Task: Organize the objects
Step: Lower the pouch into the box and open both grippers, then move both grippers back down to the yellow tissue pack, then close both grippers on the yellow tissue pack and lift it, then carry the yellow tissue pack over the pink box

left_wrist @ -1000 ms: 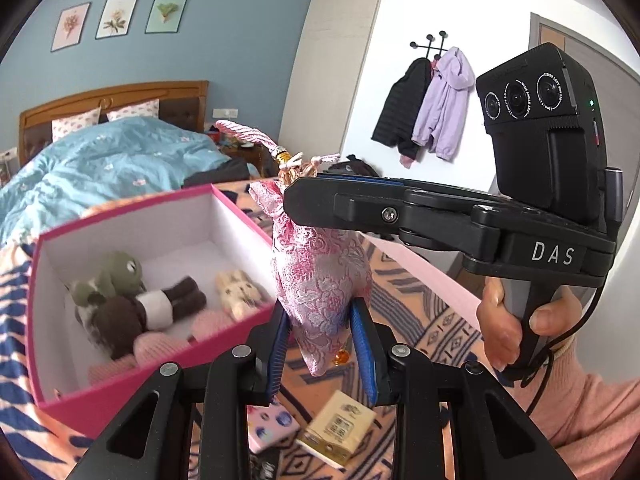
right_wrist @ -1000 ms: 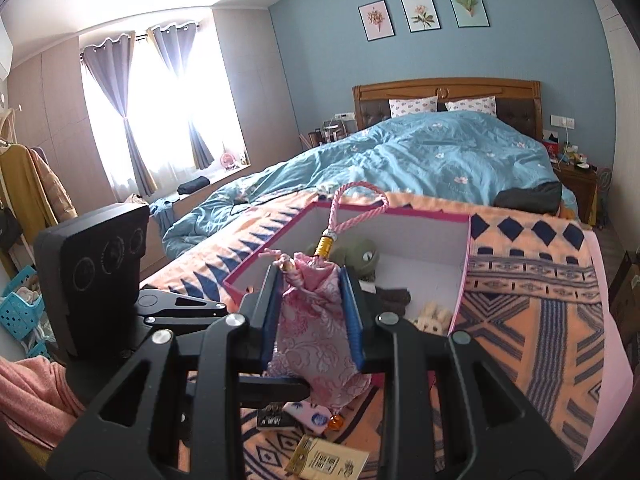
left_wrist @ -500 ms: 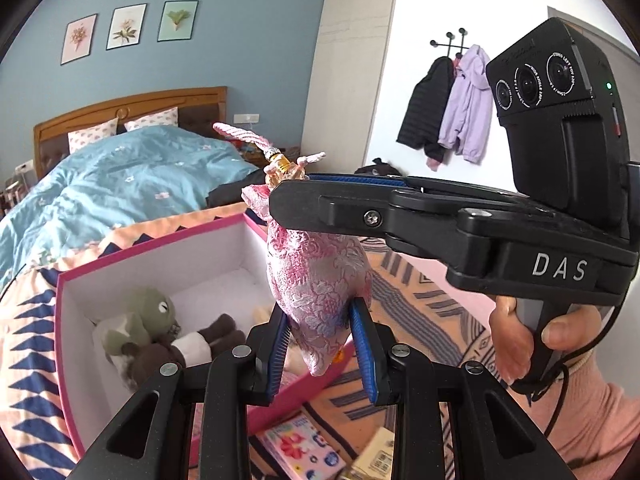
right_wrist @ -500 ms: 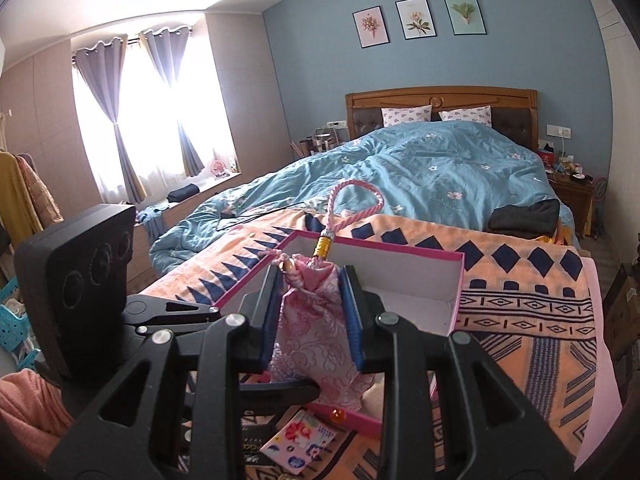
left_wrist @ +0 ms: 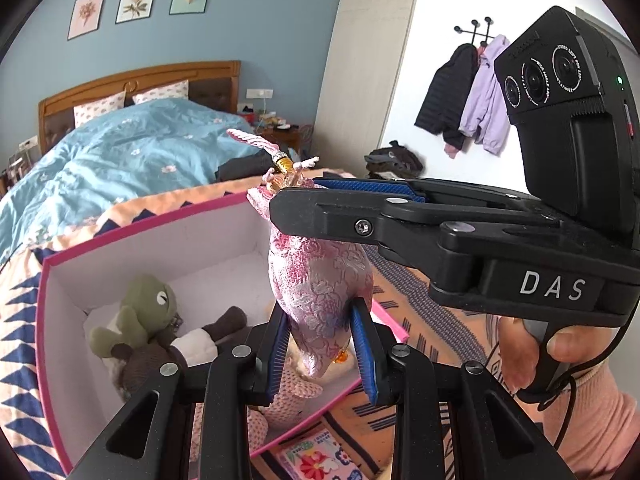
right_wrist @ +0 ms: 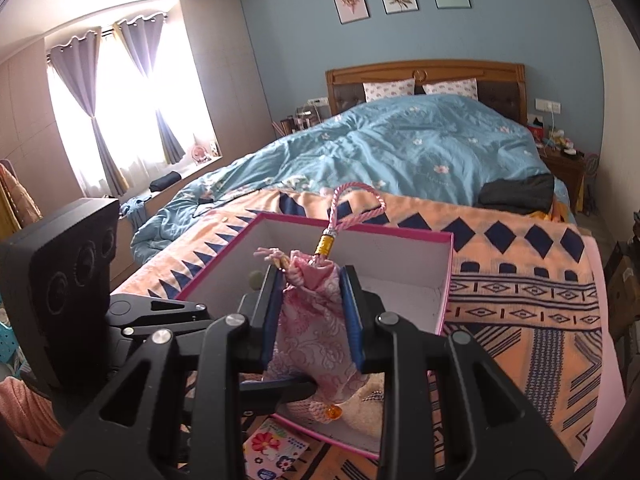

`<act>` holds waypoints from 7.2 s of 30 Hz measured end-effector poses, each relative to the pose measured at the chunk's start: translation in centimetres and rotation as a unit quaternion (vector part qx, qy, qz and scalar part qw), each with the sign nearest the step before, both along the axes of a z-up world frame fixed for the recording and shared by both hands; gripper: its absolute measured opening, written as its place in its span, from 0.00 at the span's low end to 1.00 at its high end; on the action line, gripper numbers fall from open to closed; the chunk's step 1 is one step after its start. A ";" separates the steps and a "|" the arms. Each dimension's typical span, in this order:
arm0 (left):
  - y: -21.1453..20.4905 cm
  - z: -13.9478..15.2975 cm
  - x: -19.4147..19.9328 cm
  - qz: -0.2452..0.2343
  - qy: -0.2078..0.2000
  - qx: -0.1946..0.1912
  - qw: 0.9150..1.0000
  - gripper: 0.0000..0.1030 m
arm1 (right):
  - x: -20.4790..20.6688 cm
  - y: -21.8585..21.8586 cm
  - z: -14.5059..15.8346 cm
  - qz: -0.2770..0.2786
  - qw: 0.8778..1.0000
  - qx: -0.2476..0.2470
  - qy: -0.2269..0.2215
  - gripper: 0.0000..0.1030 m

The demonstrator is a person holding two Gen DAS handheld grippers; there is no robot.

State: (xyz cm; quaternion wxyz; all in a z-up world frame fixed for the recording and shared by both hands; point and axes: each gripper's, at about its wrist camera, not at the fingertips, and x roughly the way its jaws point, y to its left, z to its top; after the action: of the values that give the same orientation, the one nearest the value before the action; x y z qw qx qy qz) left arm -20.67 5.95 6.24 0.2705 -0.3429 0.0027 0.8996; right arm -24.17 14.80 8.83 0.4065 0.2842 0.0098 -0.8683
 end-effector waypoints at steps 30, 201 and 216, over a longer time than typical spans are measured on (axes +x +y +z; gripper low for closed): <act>0.9 -4.1 -4.0 0.033 -0.066 -0.035 0.997 0.29 | -6.9 -1.4 -6.1 -0.080 0.991 0.086 -0.061 0.32; -2.5 -3.1 10.9 -0.002 -0.004 0.074 0.997 0.32 | 9.7 5.1 -5.9 0.000 0.997 -0.023 -0.073 0.46; -2.4 -1.3 7.5 0.006 0.010 0.063 0.998 0.32 | 5.4 4.0 -4.7 -0.005 0.997 -0.020 -0.074 0.46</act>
State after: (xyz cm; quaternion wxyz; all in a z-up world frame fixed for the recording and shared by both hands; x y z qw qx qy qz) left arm -13.20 3.55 4.90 0.2866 -0.3160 -0.0532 0.9029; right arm -18.73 18.84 4.18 0.4074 0.3399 -0.0388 -0.8467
